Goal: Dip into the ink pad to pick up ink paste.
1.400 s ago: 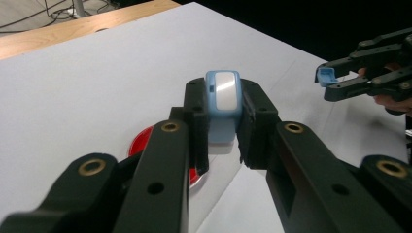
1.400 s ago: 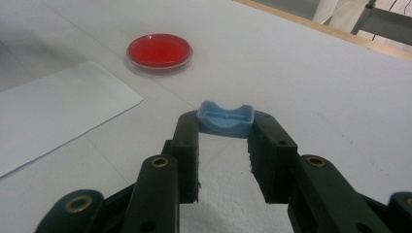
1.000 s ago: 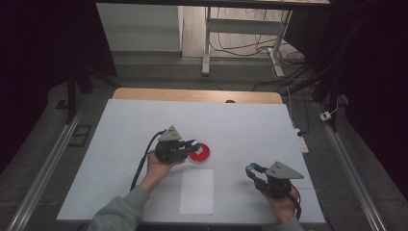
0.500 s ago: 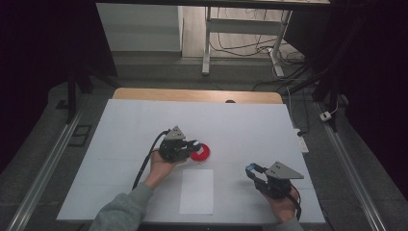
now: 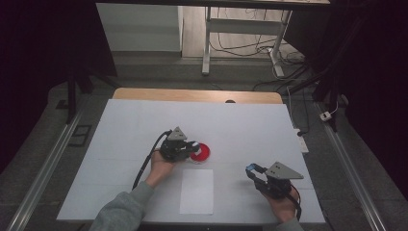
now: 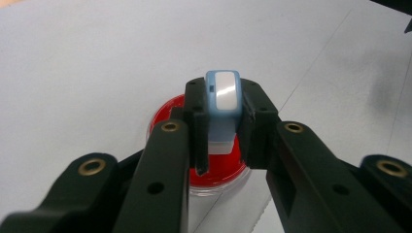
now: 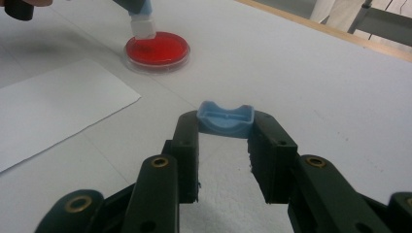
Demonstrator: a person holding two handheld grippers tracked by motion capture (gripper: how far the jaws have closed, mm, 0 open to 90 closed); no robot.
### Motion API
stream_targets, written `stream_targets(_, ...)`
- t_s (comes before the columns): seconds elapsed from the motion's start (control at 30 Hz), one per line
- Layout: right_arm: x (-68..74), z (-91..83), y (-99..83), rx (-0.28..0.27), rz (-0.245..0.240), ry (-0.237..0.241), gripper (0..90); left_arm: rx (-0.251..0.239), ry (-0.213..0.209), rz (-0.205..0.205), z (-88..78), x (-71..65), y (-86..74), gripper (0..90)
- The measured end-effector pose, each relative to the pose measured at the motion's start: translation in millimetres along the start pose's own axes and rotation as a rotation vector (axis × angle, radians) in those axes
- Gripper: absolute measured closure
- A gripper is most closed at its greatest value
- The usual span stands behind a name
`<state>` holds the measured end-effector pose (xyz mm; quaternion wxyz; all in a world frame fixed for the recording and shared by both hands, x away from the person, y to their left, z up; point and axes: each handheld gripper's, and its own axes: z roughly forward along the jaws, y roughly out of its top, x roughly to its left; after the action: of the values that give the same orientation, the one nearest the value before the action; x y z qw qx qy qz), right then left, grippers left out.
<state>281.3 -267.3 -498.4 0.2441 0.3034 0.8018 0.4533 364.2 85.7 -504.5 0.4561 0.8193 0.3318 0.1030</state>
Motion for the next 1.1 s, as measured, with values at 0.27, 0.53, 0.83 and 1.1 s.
stream_targets(0.27,0.2,-0.6,-0.3,0.004,0.000,-0.008,65.1,0.014,0.001,-0.008,1.9,3.5,-1.4,76.0)
stream_targets(0.53,0.4,-0.8,-0.7,0.001,0.001,-0.010,65.1,0.025,-0.003,-0.008,4.9,4.1,-2.3,76.0)
stream_targets(0.83,-0.4,-2.0,-0.5,0.002,0.002,-0.017,65.1,0.040,-0.001,-0.011,7.6,5.2,-3.9,76.0)
stream_targets(1.1,-0.6,-2.2,-0.6,0.002,0.003,-0.019,65.1,0.043,-0.005,-0.015,8.1,5.9,-4.2,76.1)
